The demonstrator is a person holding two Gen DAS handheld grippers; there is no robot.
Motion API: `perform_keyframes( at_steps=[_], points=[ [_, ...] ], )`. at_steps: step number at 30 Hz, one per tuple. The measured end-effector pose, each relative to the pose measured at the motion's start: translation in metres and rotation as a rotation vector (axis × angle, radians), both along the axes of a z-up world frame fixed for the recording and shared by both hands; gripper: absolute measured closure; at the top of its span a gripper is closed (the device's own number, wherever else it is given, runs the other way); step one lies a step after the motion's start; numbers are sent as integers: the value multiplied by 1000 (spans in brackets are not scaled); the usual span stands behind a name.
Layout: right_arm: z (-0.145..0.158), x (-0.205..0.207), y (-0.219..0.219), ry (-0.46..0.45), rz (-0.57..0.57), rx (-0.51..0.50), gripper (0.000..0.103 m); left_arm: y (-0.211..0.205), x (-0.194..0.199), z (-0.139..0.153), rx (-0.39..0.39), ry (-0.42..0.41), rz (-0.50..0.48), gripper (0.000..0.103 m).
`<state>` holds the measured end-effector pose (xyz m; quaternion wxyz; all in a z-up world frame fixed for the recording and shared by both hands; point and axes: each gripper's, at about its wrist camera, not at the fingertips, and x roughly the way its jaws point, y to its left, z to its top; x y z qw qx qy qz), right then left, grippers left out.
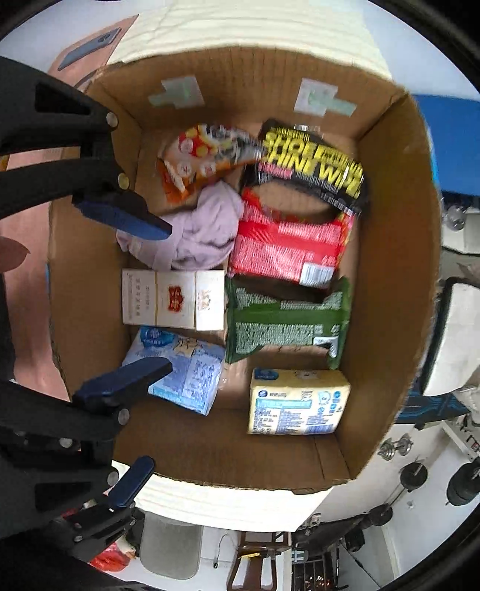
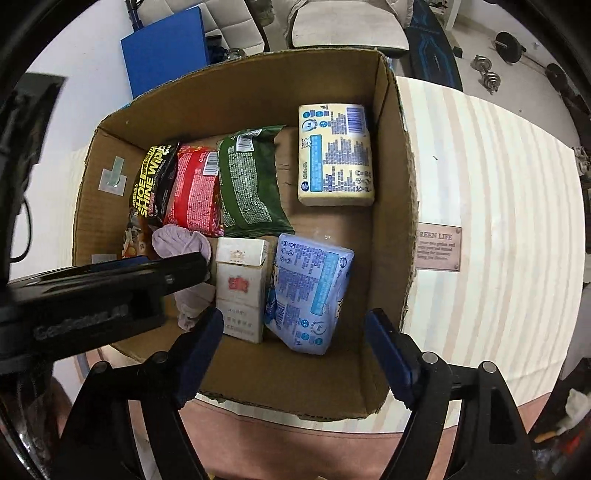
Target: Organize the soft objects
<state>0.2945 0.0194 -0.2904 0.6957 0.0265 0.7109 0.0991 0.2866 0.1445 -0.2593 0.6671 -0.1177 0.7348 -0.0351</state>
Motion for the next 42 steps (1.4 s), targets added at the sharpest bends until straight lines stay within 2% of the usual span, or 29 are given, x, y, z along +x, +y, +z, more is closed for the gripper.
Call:
perform_keyframes(
  at_steps=[8, 9, 10, 11, 14, 17, 20, 22, 29, 32, 36, 42],
  points=[
    [10, -9, -2, -14, -19, -25, 21, 22, -26, 24, 127, -122, -14, 39],
    [11, -10, -2, -17, -19, -27, 21, 26, -30, 29, 142, -138, -15, 34],
    [12, -12, -2, -20, -22, -31, 21, 28, -35, 33, 170, -161, -17, 19],
    [13, -13, -3, -26, -23, -38, 21, 34, -34, 34, 187, -175, -19, 14],
    [16, -17, -3, -50, -25, -53, 12, 38, -34, 37, 256, -213, -31, 10],
    [19, -20, -4, -73, -36, -74, 11, 41, -38, 36, 289, -237, -25, 5],
    [25, -22, -5, -101, -47, -94, 11, 49, -42, 38, 300, -252, -7, 4],
    [28, -23, -6, -116, -54, -103, 0, 52, -43, 38, 297, -262, 6, 3],
    [36, -25, -3, -139, -55, -122, 0, 61, -49, 42, 300, -283, 30, 2],
    [41, -29, -3, -152, -59, -120, 0, 60, -55, 52, 293, -304, 36, 2],
    [61, -40, -5, -190, -62, -111, 0, 54, -72, 85, 296, -374, 35, 2],
    [123, -76, -16, -296, -63, -76, 0, 44, -113, 152, 274, -493, 31, 2]
  ],
)
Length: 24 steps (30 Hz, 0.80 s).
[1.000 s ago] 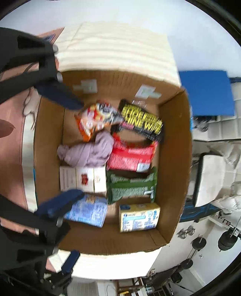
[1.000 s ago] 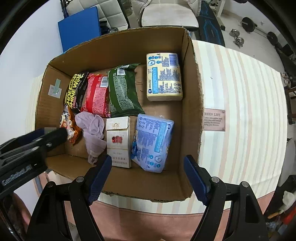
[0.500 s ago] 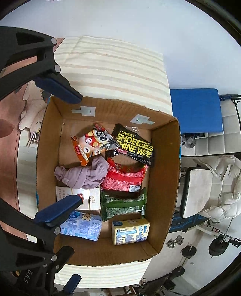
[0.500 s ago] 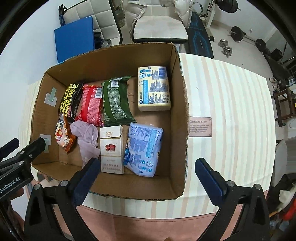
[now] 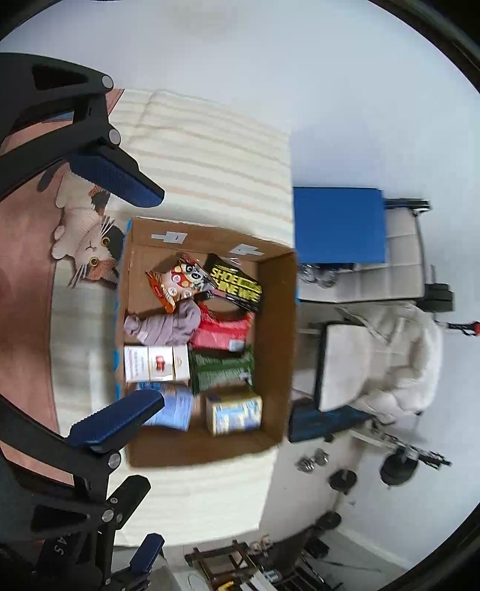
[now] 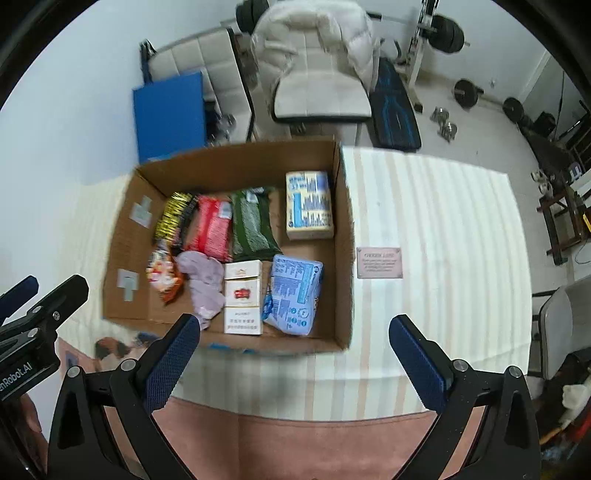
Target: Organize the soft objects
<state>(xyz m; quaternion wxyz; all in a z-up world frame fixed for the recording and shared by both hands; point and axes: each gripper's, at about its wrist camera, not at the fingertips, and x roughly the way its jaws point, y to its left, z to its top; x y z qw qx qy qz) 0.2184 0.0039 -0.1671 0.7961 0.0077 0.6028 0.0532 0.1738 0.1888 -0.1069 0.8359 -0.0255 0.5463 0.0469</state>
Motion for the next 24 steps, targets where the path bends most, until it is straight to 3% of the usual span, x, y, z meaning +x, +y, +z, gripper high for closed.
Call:
perform_keyframes(
  at_steps=[9, 15, 24],
  points=[
    [102, -64, -21, -158, -3, 48, 0, -7, -53, 73, 4, -104, 0, 2],
    [159, -102, -28, -256, 5, 43, 0, -15, -79, 102, 2, -133, -16, 2],
    [197, -139, -31, -317, 19, 9, 0, -25, -105, 121, -21, -128, -26, 2]
  ],
)
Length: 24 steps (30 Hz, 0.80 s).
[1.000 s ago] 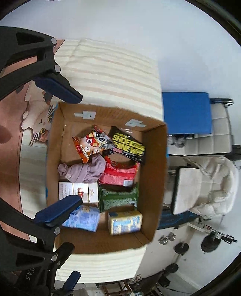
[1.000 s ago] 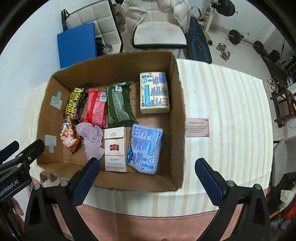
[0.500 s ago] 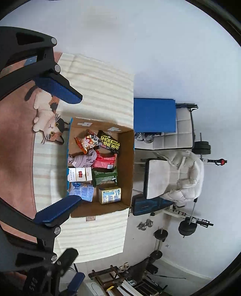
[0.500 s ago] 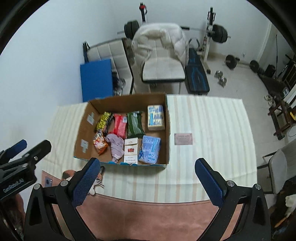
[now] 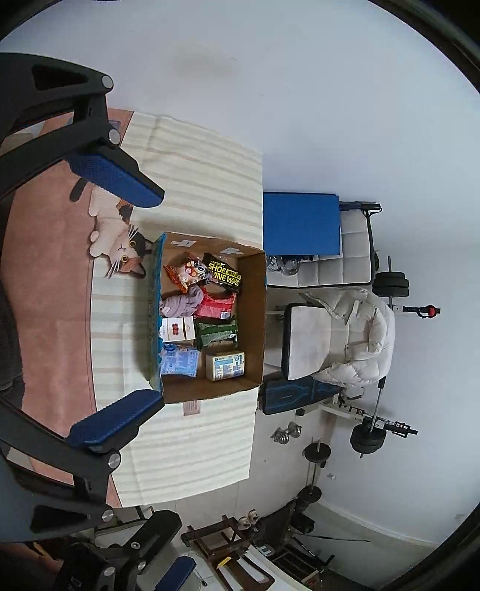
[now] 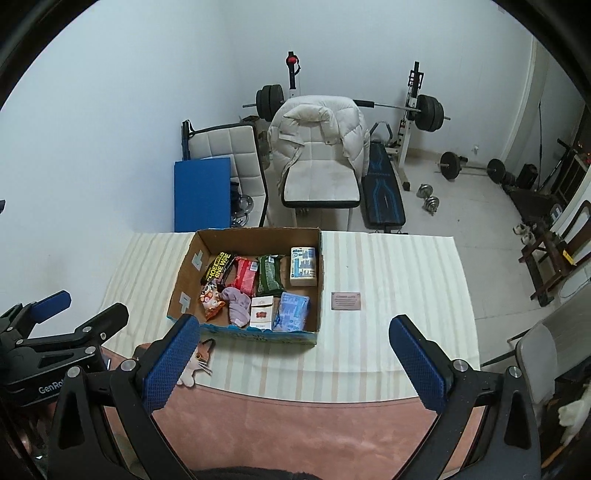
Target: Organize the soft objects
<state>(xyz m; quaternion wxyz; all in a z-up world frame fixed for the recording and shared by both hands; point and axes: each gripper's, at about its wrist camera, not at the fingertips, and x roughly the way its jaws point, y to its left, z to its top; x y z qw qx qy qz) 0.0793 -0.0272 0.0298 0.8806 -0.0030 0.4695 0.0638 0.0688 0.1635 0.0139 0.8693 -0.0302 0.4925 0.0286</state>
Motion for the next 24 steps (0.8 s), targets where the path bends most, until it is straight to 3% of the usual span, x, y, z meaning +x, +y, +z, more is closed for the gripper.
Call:
perform_keyframes(
  at_steps=[9, 24],
  points=[
    [8, -11, -9, -4, -14, -7, 0, 1, -4, 8, 4, -35, 15, 2],
    [6, -6, -13, -11, -21, -39, 0, 3, -4, 4, -2, -17, 24, 0]
  ],
)
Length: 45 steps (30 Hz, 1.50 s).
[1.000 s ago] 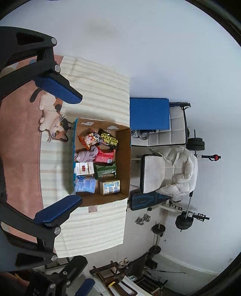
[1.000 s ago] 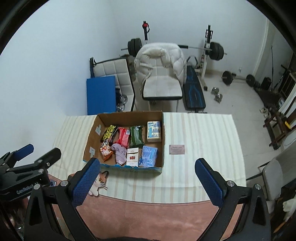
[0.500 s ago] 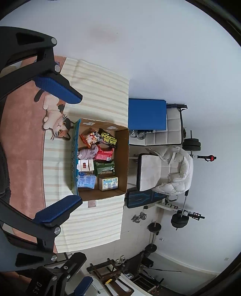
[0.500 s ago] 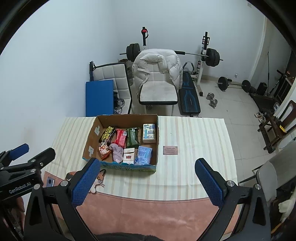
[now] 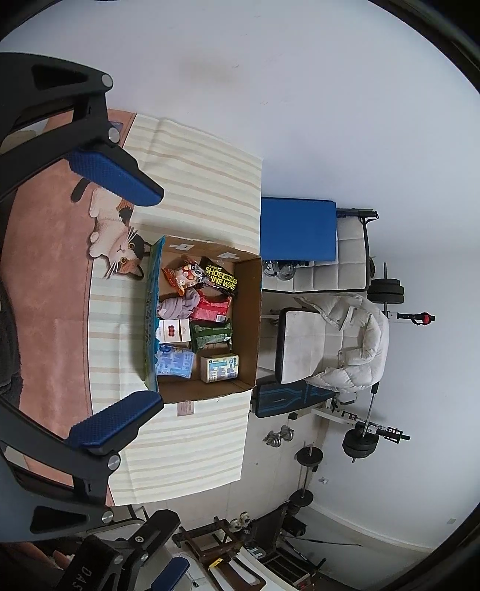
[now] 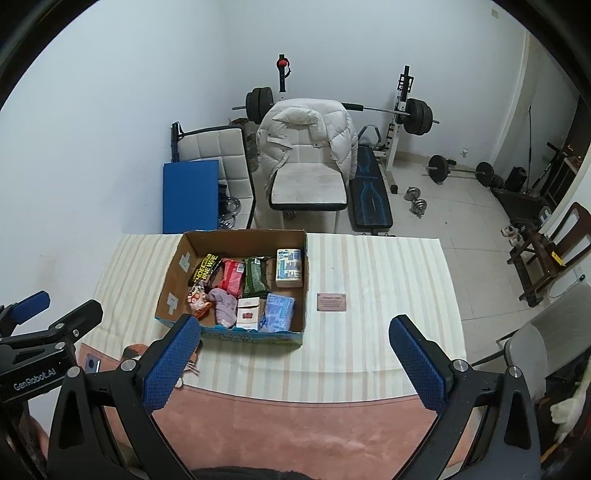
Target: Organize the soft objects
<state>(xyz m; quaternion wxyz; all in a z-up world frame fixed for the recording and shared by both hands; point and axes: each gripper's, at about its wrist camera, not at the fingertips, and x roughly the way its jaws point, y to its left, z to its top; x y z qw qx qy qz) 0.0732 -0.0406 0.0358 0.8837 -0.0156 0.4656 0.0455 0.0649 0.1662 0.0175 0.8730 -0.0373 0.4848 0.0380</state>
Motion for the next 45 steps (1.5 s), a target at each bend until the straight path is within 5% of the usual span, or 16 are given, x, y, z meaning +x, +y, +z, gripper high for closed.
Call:
perform_keyframes(
  at_steps=[45],
  points=[
    [12, -1, -4, -34, -27, 7, 0, 2, 1, 16, 12, -47, -20, 0]
  ],
)
